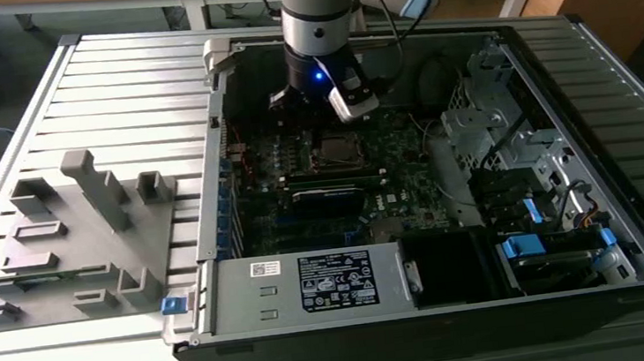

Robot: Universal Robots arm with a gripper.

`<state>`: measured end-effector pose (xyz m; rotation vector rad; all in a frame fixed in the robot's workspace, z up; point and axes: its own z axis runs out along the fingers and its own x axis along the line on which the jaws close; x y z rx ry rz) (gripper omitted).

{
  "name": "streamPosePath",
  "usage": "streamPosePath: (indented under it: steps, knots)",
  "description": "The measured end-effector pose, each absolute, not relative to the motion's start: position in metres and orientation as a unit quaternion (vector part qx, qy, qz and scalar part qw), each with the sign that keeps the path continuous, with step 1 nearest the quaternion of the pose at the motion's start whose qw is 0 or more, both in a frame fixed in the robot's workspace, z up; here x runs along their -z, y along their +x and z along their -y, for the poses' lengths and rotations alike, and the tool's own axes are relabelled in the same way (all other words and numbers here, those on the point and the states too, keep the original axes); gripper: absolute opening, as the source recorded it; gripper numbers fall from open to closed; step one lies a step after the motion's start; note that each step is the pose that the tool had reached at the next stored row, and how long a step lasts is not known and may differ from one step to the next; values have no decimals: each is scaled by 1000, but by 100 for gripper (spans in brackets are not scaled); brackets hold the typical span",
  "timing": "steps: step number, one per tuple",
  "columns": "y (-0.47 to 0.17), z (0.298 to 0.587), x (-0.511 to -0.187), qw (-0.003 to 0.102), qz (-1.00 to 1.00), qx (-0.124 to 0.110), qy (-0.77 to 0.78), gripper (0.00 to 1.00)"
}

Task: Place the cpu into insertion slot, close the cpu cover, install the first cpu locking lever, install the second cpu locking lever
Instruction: 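Close the cpu cover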

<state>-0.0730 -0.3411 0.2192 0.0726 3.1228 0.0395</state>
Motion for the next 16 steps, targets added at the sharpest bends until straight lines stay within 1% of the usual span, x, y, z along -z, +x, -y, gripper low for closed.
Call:
streamPosePath:
  steps: [5,16]
  knots:
    - [-73,341,-229,9,-1000,-13,23,11]
    - [-73,341,-229,10,-1000,-13,23,11]
